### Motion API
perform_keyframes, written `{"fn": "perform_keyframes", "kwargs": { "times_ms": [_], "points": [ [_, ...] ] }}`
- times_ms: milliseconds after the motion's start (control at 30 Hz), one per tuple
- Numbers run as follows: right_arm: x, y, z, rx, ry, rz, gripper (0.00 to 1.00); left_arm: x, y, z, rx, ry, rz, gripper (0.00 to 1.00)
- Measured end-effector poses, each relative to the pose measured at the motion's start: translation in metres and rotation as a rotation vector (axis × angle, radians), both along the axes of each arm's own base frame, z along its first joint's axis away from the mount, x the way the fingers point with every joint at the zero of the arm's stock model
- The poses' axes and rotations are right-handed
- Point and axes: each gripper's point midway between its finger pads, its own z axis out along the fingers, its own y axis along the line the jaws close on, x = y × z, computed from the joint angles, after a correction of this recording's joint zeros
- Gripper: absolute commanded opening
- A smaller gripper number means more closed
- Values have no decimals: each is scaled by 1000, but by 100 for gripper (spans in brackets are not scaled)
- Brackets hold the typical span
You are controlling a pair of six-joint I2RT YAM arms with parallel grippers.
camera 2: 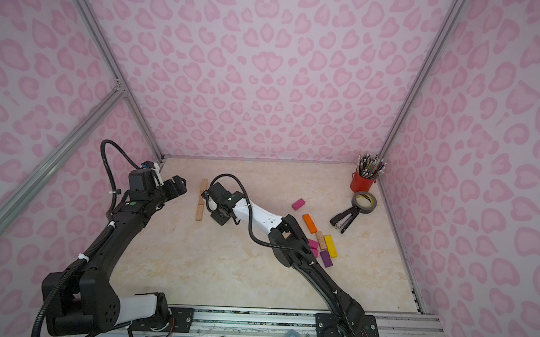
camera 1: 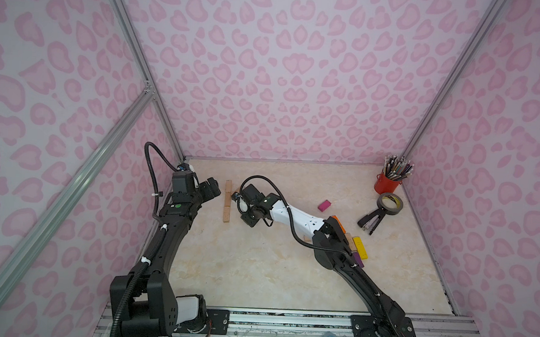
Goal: Assemble the letter k with building blocks
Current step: Place the building block at the center of the board.
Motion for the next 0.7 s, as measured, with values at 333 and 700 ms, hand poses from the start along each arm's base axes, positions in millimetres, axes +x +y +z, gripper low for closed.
{"fn": "perform_keyframes", "kwargs": {
  "times_ms": [333,700],
  "points": [
    [6,2,5,40,27,-31,41,-2,3,-3,1,13,9,92],
    [-22,-37,25,60,35,-49,42,-2,3,-3,3,15,6,92]
  ]
}}
